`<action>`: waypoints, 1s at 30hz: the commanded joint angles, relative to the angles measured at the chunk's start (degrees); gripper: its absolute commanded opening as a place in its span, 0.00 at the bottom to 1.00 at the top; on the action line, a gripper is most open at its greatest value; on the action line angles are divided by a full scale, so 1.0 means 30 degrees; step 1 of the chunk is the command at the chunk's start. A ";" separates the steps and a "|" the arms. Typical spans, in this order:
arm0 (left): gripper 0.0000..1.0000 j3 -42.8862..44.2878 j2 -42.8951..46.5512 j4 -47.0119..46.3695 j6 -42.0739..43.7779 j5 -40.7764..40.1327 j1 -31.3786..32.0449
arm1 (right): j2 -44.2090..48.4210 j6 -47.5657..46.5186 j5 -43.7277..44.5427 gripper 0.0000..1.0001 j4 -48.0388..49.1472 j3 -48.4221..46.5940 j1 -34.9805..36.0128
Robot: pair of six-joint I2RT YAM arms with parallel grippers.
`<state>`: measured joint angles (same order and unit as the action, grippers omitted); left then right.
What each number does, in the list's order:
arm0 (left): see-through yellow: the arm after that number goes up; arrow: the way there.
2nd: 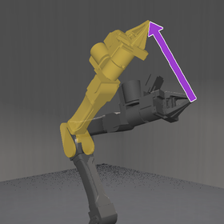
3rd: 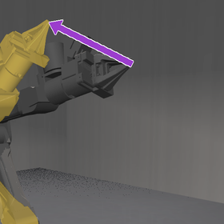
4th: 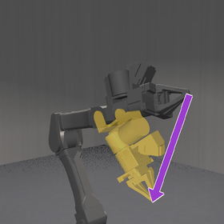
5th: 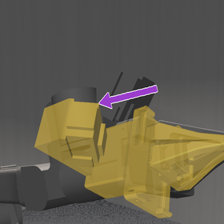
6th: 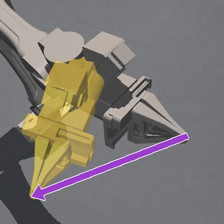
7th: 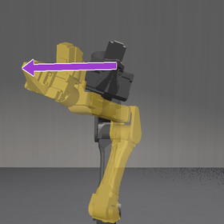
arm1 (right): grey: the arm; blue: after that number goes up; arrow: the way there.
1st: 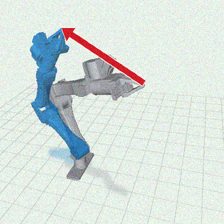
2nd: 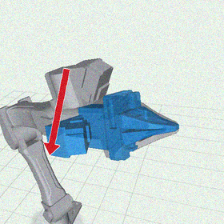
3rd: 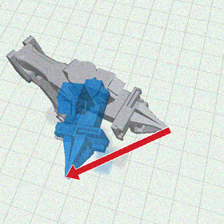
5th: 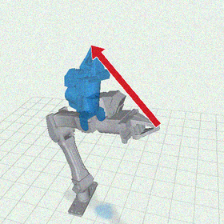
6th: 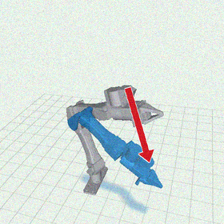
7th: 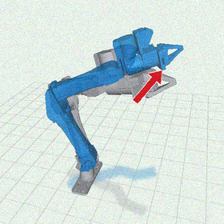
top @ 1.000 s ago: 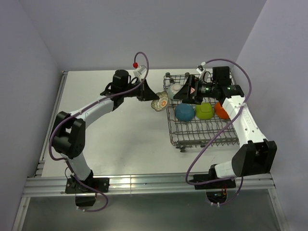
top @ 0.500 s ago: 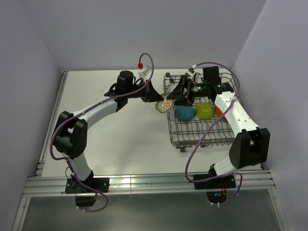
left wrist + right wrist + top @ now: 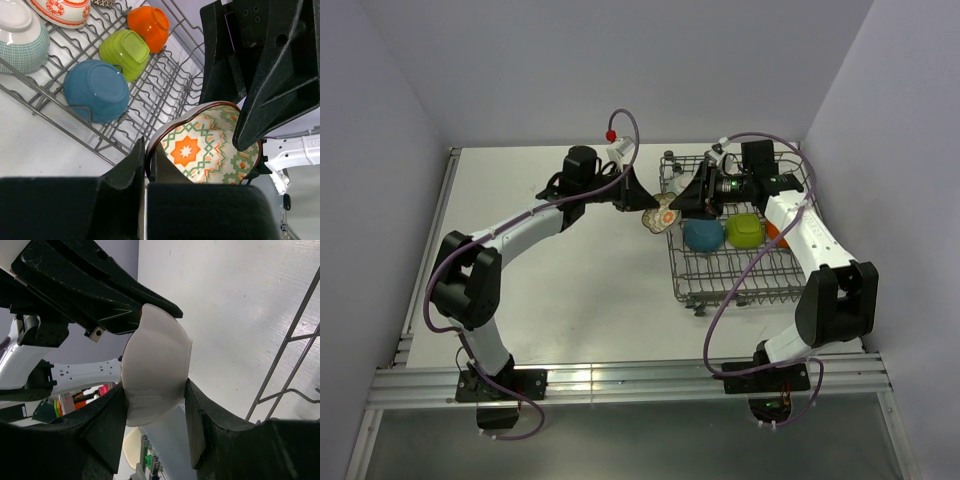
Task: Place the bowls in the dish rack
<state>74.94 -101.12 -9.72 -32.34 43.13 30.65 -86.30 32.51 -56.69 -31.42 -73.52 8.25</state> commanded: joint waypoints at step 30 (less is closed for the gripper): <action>0.65 0.0891 0.0689 0.0921 0.0816 0.0270 0.0007 | 0.0583 -0.2103 -0.0707 0.00 -0.1006 -0.0631 -0.1225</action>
<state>75.79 -101.19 -8.97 -31.94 42.87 30.98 -87.53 29.87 -59.42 -32.25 -72.97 6.81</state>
